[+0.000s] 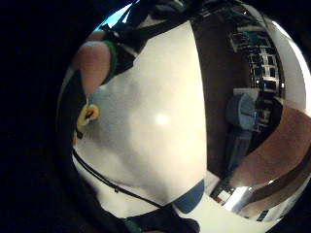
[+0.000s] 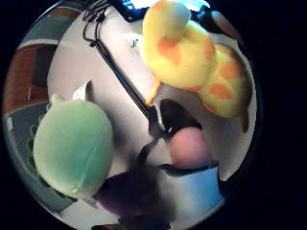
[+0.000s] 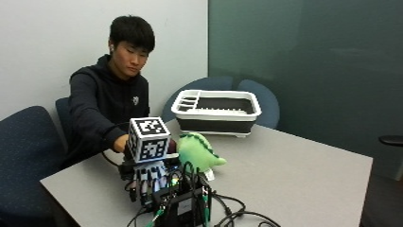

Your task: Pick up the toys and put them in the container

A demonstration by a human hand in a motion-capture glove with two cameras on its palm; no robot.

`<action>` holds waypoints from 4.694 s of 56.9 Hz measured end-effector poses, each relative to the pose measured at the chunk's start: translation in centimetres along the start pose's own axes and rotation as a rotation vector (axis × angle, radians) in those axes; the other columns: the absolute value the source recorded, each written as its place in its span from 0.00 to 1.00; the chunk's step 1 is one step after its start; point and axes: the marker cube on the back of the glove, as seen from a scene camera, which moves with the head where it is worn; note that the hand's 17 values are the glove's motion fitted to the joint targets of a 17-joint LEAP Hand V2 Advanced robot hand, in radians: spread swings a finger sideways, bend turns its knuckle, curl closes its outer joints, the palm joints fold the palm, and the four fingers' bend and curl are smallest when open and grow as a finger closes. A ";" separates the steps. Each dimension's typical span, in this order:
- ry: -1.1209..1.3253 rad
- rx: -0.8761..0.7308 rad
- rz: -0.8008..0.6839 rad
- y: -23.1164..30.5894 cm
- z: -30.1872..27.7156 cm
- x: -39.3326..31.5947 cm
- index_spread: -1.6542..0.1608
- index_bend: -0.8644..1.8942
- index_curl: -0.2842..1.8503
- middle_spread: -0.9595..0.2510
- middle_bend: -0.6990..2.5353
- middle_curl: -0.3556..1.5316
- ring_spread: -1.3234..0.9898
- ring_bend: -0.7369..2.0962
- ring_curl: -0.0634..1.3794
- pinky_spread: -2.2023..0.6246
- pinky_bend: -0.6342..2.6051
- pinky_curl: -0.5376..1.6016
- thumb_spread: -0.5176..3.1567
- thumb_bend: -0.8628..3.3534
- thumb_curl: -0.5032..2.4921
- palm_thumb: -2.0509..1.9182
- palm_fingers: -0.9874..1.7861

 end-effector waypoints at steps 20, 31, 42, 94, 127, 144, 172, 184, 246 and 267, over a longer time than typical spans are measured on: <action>-0.142 0.196 -0.104 0.4 0.1 -1.2 0.78 0.56 0.38 0.70 0.35 0.41 0.49 0.52 0.18 0.75 0.40 0.37 0.56 0.25 0.31 0.64 0.53; -0.316 0.398 -0.251 3.7 -4.6 -1.9 0.82 0.61 0.42 0.64 0.37 0.43 0.46 0.51 0.18 0.74 0.38 0.38 0.52 0.25 0.34 0.67 0.54; -0.379 0.656 -0.550 15.2 -15.8 -8.2 0.84 0.63 0.46 0.60 0.37 0.45 0.44 0.52 0.18 0.74 0.38 0.38 0.48 0.25 0.37 0.68 0.53; 0.003 0.329 -0.977 24.2 -18.1 -23.9 0.80 0.42 0.40 0.74 0.27 0.41 0.52 0.43 0.16 0.78 0.45 0.43 0.45 0.19 0.32 0.52 0.31; -0.123 0.102 -0.521 8.8 -9.0 -14.8 0.77 0.35 0.30 0.81 0.26 0.35 0.57 0.38 0.17 0.79 0.47 0.43 0.48 0.20 0.28 0.53 0.30; -0.104 0.051 -0.354 6.6 -3.4 -16.3 0.76 0.36 0.27 0.81 0.26 0.32 0.58 0.43 0.21 0.79 0.53 0.45 0.50 0.21 0.29 0.56 0.37; 0.013 0.381 -0.301 6.5 -3.5 -19.2 0.76 0.38 0.27 0.67 0.39 0.42 0.45 0.66 0.35 0.67 0.54 0.43 0.46 0.25 0.36 0.70 0.66; -0.121 0.420 -0.362 8.9 -8.8 -16.8 0.70 0.46 0.33 0.59 0.45 0.50 0.41 0.68 0.39 0.65 0.52 0.44 0.36 0.25 0.41 0.72 0.71; -0.461 0.247 -1.024 22.8 -21.8 -16.8 0.76 0.37 0.37 0.78 0.27 0.45 0.56 0.39 0.27 0.79 0.46 0.41 0.46 0.20 0.35 0.55 0.31; -0.073 -0.127 -0.973 18.8 -6.8 -10.3 0.76 0.35 0.31 0.80 0.25 0.38 0.57 0.32 0.24 0.79 0.45 0.41 0.47 0.20 0.31 0.55 0.26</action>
